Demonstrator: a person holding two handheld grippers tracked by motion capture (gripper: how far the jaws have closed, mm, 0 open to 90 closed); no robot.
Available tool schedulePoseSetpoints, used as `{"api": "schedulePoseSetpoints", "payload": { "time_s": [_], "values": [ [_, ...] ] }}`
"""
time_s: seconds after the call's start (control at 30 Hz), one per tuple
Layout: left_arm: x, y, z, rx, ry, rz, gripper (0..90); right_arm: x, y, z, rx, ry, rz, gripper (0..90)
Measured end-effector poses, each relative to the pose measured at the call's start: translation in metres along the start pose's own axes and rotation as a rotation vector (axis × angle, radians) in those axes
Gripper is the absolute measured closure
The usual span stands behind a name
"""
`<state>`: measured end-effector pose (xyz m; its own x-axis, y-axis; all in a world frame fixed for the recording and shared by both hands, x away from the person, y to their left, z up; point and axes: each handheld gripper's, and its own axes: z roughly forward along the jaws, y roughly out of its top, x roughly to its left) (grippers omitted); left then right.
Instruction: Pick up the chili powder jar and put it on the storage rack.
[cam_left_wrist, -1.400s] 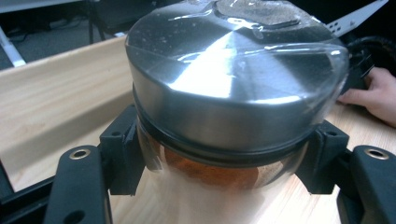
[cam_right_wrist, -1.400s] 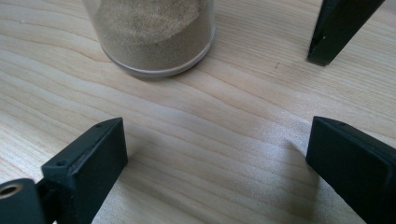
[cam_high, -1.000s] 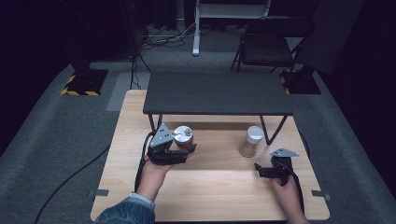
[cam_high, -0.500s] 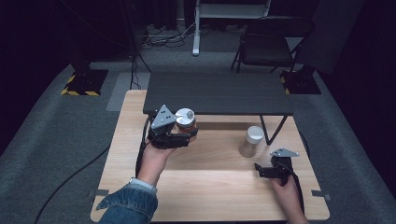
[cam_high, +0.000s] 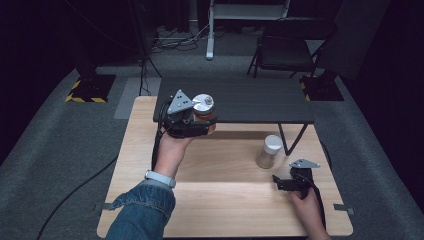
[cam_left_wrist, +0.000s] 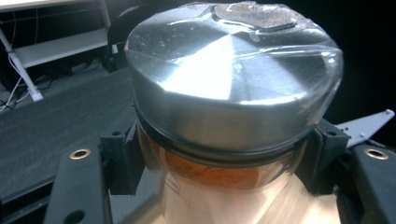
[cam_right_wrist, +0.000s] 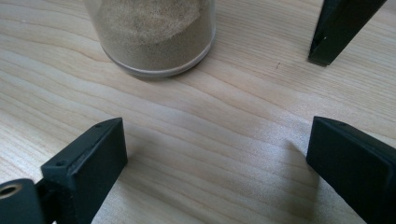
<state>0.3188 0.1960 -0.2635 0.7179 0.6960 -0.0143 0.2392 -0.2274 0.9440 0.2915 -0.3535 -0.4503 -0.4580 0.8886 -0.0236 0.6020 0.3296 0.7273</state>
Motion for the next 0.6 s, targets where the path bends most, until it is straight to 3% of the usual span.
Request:
{"api": "schedulePoseSetpoints", "payload": {
  "time_s": [0.17,0.33,0.6],
  "values": [
    [0.001,0.009,0.016,0.003,0.002,-0.001,30.5,0.000,0.000,0.000,-0.001,0.000,-0.001,4.8],
    [-0.001,0.013,0.035,-0.003,0.030,-0.040,30.4,0.001,0.000,0.000,0.000,-0.002,0.000,4.8],
    [-0.005,0.018,0.058,0.012,0.066,-0.029,30.5,0.001,0.000,0.000,0.000,-0.001,0.001,4.8]
  ]
}}
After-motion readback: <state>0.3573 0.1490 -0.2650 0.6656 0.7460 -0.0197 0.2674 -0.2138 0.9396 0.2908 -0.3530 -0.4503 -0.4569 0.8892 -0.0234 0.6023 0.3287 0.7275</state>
